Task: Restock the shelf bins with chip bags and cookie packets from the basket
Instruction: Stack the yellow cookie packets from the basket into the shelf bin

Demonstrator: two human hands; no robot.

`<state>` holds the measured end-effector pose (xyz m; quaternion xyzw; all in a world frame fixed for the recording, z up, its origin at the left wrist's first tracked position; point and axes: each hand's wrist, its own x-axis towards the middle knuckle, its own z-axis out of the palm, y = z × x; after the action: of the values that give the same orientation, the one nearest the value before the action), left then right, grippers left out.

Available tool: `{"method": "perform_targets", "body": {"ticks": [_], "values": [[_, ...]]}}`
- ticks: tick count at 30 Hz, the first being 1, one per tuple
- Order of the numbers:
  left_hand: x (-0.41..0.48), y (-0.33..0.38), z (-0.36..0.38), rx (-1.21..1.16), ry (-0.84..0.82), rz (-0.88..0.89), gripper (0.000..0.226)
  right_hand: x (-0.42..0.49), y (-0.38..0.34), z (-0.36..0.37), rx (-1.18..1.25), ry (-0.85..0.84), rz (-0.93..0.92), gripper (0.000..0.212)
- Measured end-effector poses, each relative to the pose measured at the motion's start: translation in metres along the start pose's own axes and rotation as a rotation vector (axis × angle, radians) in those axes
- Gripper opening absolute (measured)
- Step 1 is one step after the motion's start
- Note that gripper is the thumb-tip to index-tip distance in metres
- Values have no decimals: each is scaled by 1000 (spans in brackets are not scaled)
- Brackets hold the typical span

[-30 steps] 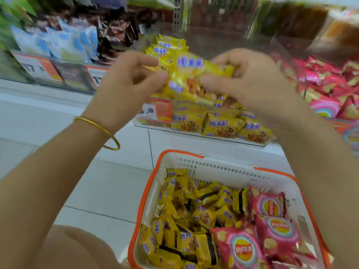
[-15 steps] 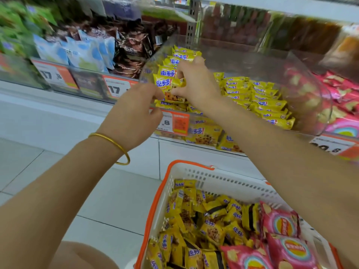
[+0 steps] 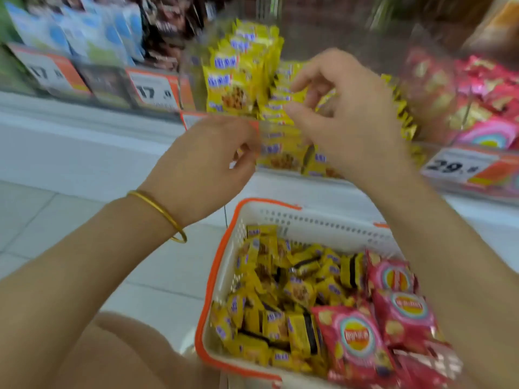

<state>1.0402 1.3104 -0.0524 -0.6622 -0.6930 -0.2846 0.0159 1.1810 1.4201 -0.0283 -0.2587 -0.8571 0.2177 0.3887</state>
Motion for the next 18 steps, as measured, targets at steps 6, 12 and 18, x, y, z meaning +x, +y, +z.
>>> {"method": "perform_targets", "body": {"ticks": [6,12,18], "values": [[-30,14,58,194,-545,-41,26,-157,87,82,-199,-924,449,16],[-34,17,73,217,-676,-53,27,-236,121,116,-569,-1426,259,36],[-29,15,82,197,-732,-75,27,-218,135,101,-269,-1216,473,29]]}}
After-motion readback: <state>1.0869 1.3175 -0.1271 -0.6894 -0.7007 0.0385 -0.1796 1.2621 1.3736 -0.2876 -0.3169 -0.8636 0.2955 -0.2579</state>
